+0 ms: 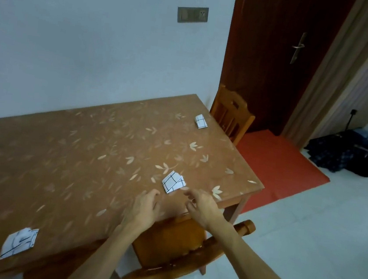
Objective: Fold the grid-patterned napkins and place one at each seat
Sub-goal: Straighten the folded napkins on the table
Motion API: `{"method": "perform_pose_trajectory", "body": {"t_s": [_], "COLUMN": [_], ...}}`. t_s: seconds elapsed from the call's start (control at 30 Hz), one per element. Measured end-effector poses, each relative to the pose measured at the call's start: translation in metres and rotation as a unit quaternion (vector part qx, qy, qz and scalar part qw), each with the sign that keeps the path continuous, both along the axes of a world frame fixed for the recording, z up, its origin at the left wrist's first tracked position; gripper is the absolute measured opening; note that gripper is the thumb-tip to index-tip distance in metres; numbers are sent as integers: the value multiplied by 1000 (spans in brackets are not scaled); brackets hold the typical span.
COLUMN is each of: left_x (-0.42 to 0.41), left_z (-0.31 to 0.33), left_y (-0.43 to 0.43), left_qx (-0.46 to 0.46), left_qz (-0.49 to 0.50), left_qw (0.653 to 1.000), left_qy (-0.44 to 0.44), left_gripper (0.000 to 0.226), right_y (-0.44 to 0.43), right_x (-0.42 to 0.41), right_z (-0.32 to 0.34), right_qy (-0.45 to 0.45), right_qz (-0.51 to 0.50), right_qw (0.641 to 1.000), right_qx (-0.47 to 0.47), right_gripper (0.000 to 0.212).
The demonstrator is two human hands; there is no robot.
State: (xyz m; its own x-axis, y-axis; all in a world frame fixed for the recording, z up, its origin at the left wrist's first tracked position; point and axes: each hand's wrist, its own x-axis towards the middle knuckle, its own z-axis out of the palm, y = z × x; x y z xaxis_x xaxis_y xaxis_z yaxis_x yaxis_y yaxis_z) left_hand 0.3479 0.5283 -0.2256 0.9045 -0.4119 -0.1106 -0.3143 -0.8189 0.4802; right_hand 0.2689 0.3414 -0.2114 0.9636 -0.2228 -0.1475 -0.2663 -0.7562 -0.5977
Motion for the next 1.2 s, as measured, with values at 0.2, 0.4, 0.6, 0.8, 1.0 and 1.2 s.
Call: {"method": "perform_pose_trajectory", "body": {"t_s": [0.2,0.4,0.6,0.8,1.0,1.2], "left_x": [62,127,155,158,160,126], "left_z": [-24,-60,-119,-151,-153,-156], "left_y": [-25,-46,-59,-67,-61,-6], "left_qx": [19,15,-21,33,34,35], "left_qz": [-20,-34,-41,-82,-104,-52], "left_qw": [1000,998,992,986,988,992], "left_qy": [11,42,120,141,111,105], "left_gripper": [31,38,41,45,38,39], "right_y": [-22,-27,-19,-33,-34,1], "right_x": [60,127,178,178,176,158], "right_z": [-25,-44,-86,-135,-150,-178], "right_qy": [41,60,75,186,168,157], "right_qz": [-4,37,124,116,65,147], "right_qw": [999,997,985,970,981,974], "right_qx": [-10,-20,-93,-106,-75,-65], "right_gripper": [39,43,52,42,45,43]}}
